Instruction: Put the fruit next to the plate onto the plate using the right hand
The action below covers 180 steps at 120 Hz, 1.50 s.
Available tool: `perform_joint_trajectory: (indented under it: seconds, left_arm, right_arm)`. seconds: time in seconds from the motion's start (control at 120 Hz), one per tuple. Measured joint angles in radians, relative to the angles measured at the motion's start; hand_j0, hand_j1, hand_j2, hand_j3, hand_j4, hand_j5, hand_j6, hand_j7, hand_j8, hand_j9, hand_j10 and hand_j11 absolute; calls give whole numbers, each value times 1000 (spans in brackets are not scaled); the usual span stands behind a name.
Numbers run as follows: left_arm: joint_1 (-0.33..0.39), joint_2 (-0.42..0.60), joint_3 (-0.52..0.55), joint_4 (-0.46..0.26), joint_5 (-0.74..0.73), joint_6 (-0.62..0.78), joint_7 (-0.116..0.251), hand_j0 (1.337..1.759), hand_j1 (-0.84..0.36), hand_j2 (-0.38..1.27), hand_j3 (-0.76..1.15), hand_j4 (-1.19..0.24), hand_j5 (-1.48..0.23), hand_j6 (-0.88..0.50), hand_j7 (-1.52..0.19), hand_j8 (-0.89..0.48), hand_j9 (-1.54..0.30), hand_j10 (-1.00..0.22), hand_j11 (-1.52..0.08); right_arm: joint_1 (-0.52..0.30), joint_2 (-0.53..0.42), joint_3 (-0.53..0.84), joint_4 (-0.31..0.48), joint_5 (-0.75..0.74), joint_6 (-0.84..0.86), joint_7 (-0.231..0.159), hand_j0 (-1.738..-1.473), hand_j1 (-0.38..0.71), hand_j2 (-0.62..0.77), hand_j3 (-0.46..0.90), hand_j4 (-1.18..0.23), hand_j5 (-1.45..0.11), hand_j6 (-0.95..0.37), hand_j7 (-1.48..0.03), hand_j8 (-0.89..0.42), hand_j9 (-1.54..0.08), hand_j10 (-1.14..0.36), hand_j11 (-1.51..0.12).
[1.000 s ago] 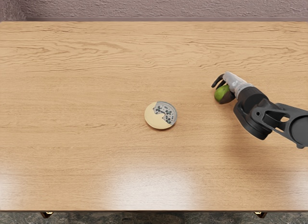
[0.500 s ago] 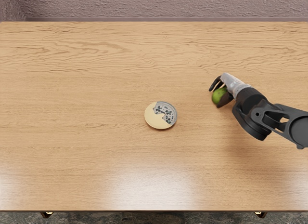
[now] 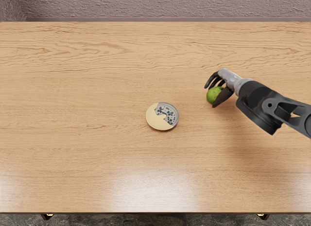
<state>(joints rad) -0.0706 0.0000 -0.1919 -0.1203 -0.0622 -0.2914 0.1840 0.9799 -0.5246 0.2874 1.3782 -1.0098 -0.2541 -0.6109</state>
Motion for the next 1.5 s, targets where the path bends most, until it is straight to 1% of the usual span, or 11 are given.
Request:
perform_joint_trajectory:
  seconds: [0.125, 0.4, 0.533, 0.65, 0.783, 0.883, 1.108, 1.367, 1.392, 1.45, 1.5]
  left_arm:
    - [0, 0, 0, 1, 1, 0, 0, 1658, 332, 3, 0, -14, -18, -14, -18, -14, -18, -14, -18]
    - [0, 0, 0, 3, 1, 0, 0, 1658, 332, 3, 0, -14, -18, -14, -18, -14, -18, -14, -18]
    - [0, 0, 0, 4, 1, 0, 0, 1658, 332, 3, 0, -14, -18, -14, -18, -14, -18, -14, -18]
    - [0, 0, 0, 4, 1, 0, 0, 1658, 332, 3, 0, -14, -18, -14, -18, -14, -18, -14, -18]
    - [0, 0, 0, 4, 1, 0, 0, 1658, 332, 3, 0, -14, -18, -14, -18, -14, -18, -14, -18]
    - [0, 0, 0, 4, 1, 0, 0, 1658, 332, 3, 0, -14, -18, -14, -18, -14, -18, -14, -18]
    - [0, 0, 0, 4, 1, 0, 0, 1658, 332, 3, 0, -14, -18, -14, -18, -14, -18, -14, -18]
    - [0, 0, 0, 4, 1, 0, 0, 1658, 332, 3, 0, -14, -18, -14, -18, -14, -18, -14, -18]
    - [0, 0, 0, 4, 1, 0, 0, 1658, 332, 3, 0, -14, -18, -14, -18, -14, -18, -14, -18]
    - [0, 0, 0, 4, 1, 0, 0, 1658, 332, 3, 0, -14, -18, -14, -18, -14, -18, -14, -18]
    - [0, 0, 0, 4, 1, 0, 0, 1658, 332, 3, 0, -14, -18, -14, -18, -14, -18, -14, -18]
  right_arm:
    - [16, 22, 12, 10, 22, 22, 0, -1656, 243, 287, 1, -667, -972, -493, -915, -397, -959, -591, -950]
    - [77, 88, 18, 13, 92, 40, 0, -1657, 268, 327, 2, -695, -1059, -439, -971, -340, -1037, -543, -1027]
    - [100, 144, 18, 8, 117, 42, 0, -1657, 278, 353, 2, -719, -1116, -423, -1012, -305, -1086, -526, -1075]
    - [109, 183, 18, 6, 135, 43, 0, -1658, 323, 462, 3, -743, -1177, -385, -1053, -291, -1147, -507, -1138]
    - [114, 213, 18, 8, 147, 45, 0, -1658, 363, 577, 1, -765, -1224, -385, -1087, -265, -1188, -494, -1174]
    - [116, 226, 19, 9, 154, 57, 0, -1658, 357, 571, 2, -781, -1231, -394, -1100, -289, -1198, -503, -1188]
    - [114, 240, 18, 9, 170, 65, 0, -1658, 353, 577, 2, -789, -1259, -392, -1115, -285, -1233, -486, -1233]
    - [110, 262, 17, 8, 171, 70, 0, -1657, 342, 574, 1, -804, -1266, -410, -1128, -289, -1230, -504, -1237]
    - [109, 263, 18, 7, 170, 67, 0, -1657, 330, 546, 0, -780, -1216, -410, -1090, -299, -1182, -505, -1189]
    - [109, 264, 18, 5, 171, 55, 0, -1657, 171, 409, 0, -594, -924, -317, -829, -233, -898, -388, -904]
    - [108, 264, 19, 5, 175, 49, 0, -1657, 59, 320, 0, -466, -725, -249, -651, -183, -705, -305, -709]
